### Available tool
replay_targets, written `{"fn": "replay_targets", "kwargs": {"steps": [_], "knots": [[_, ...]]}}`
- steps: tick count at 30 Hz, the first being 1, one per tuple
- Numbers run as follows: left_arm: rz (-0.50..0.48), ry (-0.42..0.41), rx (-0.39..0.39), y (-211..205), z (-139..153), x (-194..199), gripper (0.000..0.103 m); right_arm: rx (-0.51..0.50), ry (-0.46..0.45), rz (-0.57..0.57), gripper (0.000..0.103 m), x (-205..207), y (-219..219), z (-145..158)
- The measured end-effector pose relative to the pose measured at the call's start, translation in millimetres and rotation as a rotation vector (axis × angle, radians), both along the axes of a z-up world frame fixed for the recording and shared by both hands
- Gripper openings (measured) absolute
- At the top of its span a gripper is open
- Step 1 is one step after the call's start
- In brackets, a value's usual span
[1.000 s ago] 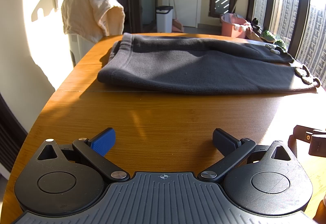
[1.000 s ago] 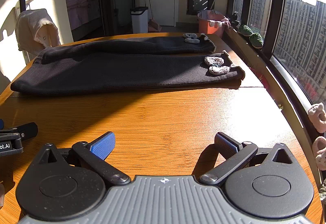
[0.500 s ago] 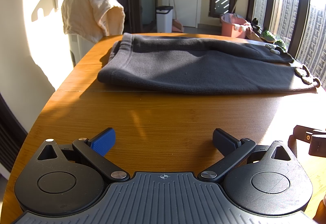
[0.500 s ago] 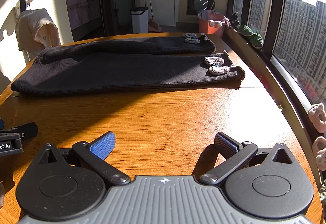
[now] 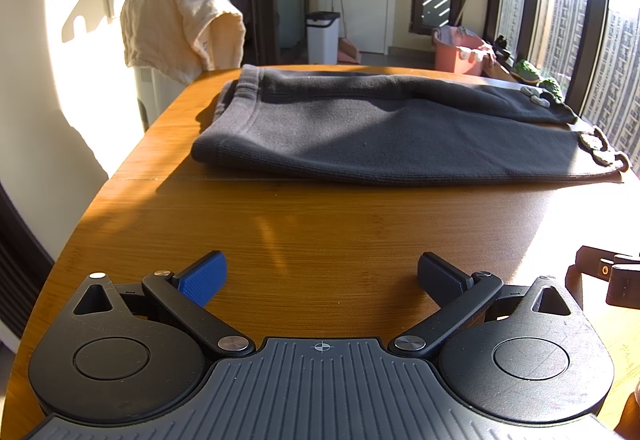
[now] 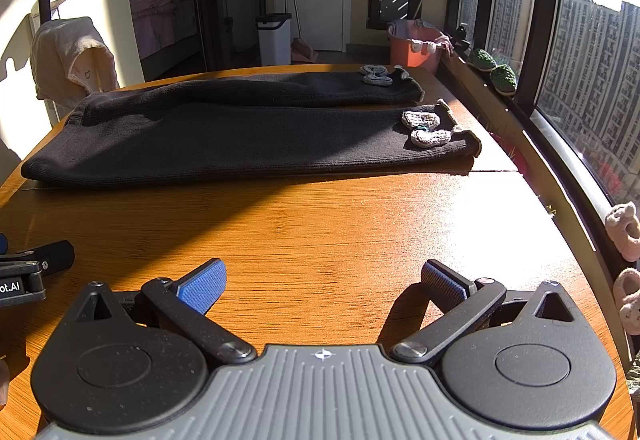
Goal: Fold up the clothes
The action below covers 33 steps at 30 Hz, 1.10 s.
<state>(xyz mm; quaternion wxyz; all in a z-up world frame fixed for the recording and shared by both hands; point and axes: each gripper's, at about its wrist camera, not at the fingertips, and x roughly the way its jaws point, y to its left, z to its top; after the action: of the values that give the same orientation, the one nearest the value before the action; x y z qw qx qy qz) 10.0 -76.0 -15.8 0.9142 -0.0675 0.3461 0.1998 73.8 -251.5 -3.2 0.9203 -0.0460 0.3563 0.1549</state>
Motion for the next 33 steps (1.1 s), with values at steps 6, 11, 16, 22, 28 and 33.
{"fn": "replay_targets", "kwargs": {"steps": [6, 11, 16, 22, 28, 33], "knots": [[0.0, 0.0, 0.0, 0.2, -0.1, 0.0, 0.103, 0.0, 0.0, 0.0, 0.103, 0.0, -0.2, 0.0], [-0.001, 0.0, 0.0, 0.4, -0.3, 0.0, 0.103, 0.0, 0.0, 0.001, 0.103, 0.1, -0.3, 0.0], [-0.001, -0.001, 0.0, 0.4, -0.3, 0.0, 0.103, -0.001, 0.001, 0.001, 0.103, 0.1, -0.2, 0.0], [-0.001, -0.001, 0.0, 0.5, -0.5, 0.1, 0.103, -0.001, 0.001, 0.001, 0.103, 0.0, -0.2, 0.1], [-0.002, 0.0, 0.0, 0.5, -0.6, 0.1, 0.103, -0.001, 0.002, 0.003, 0.103, -0.2, -0.3, 0.3], [-0.004, -0.001, -0.003, 0.8, -0.5, -0.2, 0.103, -0.001, 0.002, 0.012, 0.103, 0.3, -1.0, 0.9]]}}
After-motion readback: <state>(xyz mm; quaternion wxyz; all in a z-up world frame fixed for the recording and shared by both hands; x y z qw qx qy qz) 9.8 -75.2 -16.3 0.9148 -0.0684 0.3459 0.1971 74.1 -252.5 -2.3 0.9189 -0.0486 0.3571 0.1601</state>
